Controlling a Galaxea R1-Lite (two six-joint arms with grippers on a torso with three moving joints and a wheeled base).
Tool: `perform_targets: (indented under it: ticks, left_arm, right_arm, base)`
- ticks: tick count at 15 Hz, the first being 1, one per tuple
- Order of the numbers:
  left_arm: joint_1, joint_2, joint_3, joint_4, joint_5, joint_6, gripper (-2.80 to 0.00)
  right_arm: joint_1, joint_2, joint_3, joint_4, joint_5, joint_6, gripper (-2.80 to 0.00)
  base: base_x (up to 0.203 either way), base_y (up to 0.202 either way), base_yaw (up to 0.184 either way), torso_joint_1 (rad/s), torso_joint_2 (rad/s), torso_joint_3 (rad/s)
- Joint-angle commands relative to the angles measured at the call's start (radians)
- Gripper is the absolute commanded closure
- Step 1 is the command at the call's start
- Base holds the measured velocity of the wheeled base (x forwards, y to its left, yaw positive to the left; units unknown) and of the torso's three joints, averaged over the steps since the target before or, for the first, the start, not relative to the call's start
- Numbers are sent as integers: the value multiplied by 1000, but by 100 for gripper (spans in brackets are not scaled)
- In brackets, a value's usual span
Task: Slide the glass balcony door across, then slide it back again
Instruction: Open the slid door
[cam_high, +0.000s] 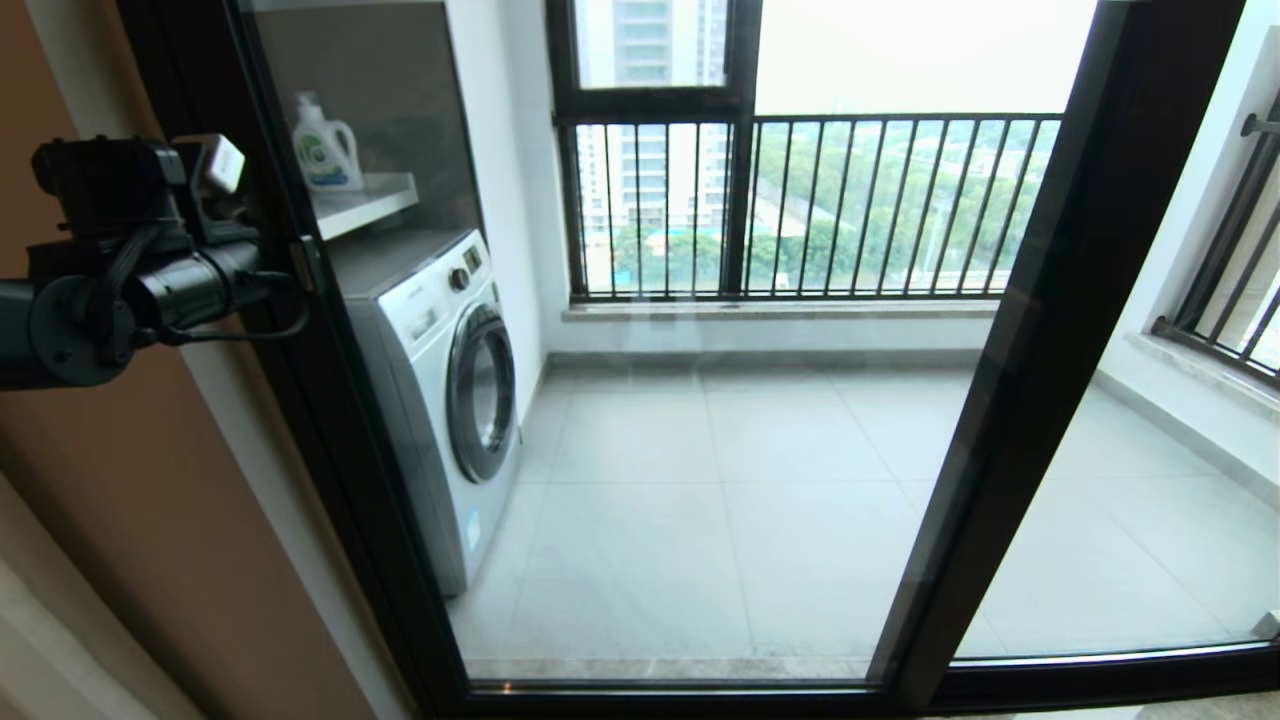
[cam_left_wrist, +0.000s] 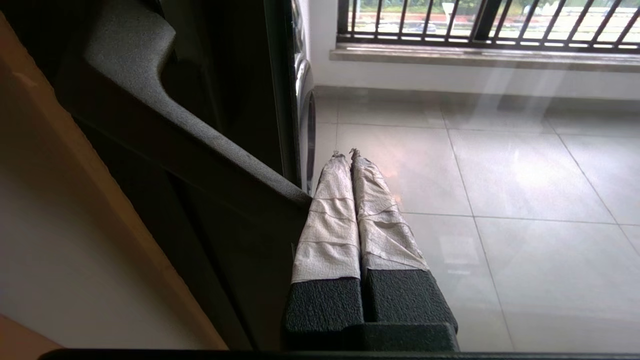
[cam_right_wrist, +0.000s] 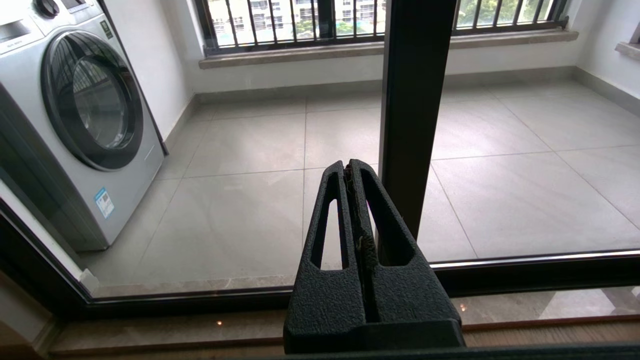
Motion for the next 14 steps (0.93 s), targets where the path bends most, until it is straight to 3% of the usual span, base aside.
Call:
perform_targets:
  ticks: [1,14]
  left_arm:
    - [22,5,10,-4,-1,1,0]
    - [68,18,20,-3,-2,3,0]
  right_arm:
    - [0,0,12,0,0,-1,0]
    - [0,0,12,0,0,0,0]
  base:
    - [0,0,0,0,0,0]
    - [0,0,0,0,0,0]
